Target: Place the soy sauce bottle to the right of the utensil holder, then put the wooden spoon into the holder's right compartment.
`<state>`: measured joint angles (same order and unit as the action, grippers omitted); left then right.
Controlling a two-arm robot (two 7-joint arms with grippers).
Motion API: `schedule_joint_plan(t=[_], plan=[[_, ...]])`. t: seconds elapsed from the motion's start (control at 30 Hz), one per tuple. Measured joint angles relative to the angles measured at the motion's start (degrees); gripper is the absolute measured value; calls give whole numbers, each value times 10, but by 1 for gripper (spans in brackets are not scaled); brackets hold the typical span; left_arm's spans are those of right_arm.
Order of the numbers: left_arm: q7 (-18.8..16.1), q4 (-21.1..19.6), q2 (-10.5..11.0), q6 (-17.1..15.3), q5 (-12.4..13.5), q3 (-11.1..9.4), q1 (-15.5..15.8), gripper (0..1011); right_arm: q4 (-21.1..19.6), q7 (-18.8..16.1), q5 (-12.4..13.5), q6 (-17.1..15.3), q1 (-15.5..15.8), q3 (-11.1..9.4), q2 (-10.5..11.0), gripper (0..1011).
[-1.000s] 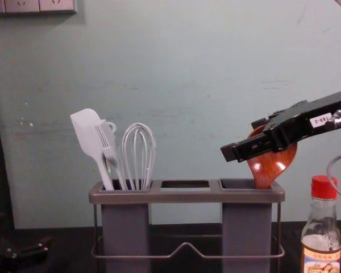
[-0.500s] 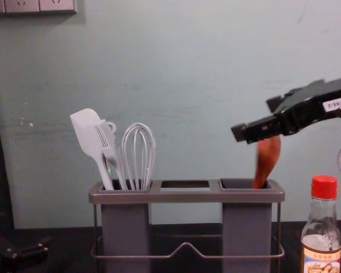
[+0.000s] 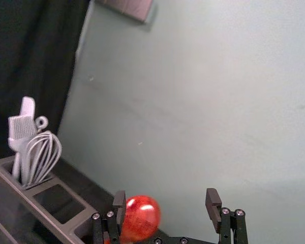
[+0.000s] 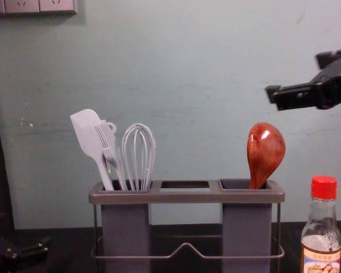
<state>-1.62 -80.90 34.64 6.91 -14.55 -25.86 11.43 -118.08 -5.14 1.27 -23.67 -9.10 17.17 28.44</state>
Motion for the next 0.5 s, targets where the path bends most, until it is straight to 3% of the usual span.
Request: schedule_joint_plan(t=[0.13,0.17,0.2,0.27,0.5], plan=[[0,0,0,0,0,0,0,1011,-19,32,-17,36,44,-12,-4,1002],[0,0,0,0,0,0,0,1012,-30,57,-31,64,76,-20,-8,1000],[0,0,0,0,0,0,0,1011,-30,57,-31,64,76,-20,-8,1000],[0,0,0,0,0,0,0,1011,-41,87,-50,95,118,-31,-13,1000],[0,0,0,0,0,0,0,1011,-48,124,-72,129,183,-43,-22,1000]])
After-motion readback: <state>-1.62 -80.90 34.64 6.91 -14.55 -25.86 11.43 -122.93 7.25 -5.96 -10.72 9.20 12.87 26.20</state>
